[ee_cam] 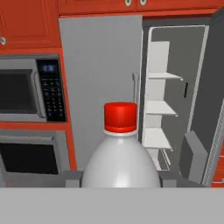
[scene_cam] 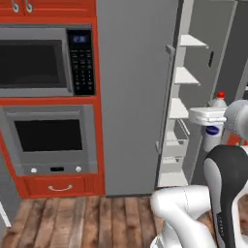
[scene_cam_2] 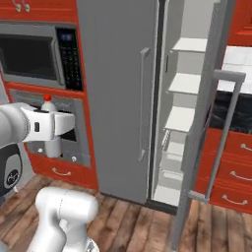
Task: Take the bottled waters from the counter and place them in the freezer to freeze. Close the freezer door after placing the bottles.
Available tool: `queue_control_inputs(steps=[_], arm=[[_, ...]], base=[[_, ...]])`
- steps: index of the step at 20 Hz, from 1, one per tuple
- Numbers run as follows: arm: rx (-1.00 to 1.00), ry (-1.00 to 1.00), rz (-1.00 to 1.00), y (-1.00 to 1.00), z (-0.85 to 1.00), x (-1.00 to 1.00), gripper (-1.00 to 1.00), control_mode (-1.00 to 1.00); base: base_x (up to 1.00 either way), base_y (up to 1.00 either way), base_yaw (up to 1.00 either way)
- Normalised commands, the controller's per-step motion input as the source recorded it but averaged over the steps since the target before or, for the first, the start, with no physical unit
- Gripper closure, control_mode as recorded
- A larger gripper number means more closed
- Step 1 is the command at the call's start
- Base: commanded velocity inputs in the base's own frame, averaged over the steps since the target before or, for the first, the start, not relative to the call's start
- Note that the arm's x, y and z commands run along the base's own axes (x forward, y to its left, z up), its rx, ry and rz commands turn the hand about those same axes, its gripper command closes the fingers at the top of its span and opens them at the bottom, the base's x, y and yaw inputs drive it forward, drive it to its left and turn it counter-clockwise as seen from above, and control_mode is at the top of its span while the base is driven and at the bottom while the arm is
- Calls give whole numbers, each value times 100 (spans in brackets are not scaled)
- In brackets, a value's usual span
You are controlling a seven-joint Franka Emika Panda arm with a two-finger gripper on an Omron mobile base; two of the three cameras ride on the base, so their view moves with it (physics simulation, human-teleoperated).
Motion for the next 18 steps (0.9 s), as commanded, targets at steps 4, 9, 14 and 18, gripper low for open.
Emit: queue_control_inputs(steps=[4, 9, 14, 18], arm=[[0, 0, 0, 0, 0, 0, 100, 100], [0, 0, 0, 0, 0, 0, 100, 100], [0, 0, 0, 0, 0, 0, 100, 100], [0, 0, 0, 0, 0, 0, 100, 100]], base=[[77, 20, -54], [65, 5, -14], [61, 0, 1], [76, -4, 4]])
